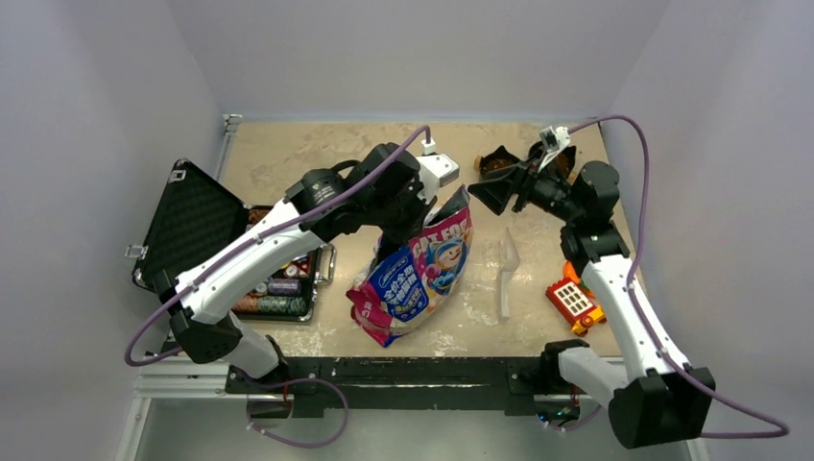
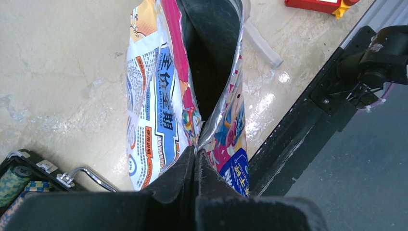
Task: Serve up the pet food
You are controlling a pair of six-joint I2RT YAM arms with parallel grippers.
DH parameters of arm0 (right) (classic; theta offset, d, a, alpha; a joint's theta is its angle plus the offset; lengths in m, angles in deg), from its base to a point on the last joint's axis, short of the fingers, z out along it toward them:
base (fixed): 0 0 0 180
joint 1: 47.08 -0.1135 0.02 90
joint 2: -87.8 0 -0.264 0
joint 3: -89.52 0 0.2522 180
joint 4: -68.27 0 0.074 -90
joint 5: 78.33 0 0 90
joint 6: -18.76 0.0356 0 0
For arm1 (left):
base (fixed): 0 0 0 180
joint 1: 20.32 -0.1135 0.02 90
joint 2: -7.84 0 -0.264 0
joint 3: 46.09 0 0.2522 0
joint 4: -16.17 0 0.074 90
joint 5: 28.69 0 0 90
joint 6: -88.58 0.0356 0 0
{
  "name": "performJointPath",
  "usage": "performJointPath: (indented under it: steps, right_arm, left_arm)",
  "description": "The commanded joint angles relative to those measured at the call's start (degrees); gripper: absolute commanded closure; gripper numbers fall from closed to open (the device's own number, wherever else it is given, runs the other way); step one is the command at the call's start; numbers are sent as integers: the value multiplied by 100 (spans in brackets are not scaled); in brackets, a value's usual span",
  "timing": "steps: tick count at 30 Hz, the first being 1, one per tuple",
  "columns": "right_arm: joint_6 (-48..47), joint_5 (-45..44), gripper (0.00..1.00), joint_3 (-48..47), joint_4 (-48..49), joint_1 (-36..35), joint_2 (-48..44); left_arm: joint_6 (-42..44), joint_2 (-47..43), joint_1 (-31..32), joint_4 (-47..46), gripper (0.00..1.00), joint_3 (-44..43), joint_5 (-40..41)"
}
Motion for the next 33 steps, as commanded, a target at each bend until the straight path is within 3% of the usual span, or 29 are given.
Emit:
performJointPath:
  steps: [1,4,8,10,15,21,29,33]
  right_arm:
    - [523,1702,18,164,2392,594,449]
    - [321,2482,20,-203,1818,806,1110]
    - [2266,3109,21,541,4704,1370,1665]
    - [2533,3570,25,538,5233,1441,1996]
    - [1915,4010,29,505,4510,1310,2259]
    - [-1387,3721,25,-625,313,443,2242]
    - [-815,4110,26,-653,926,36,2418]
    - [-870,4326,35,-668,743,-18,2410]
  left_arm:
    - [-47,-522,-196,-155,100,273,-468]
    - [-41,-655,-264,-244,100,433,-609]
    - [5,-741,-318,-310,100,537,-694]
    - [34,-741,-329,-324,100,537,-752]
    - [78,-780,-330,-385,100,543,-952]
    - [131,-834,-330,-412,100,578,-1094]
    - [54,-880,-330,-425,100,594,-1302]
    - [36,-892,-330,-367,100,537,-1297]
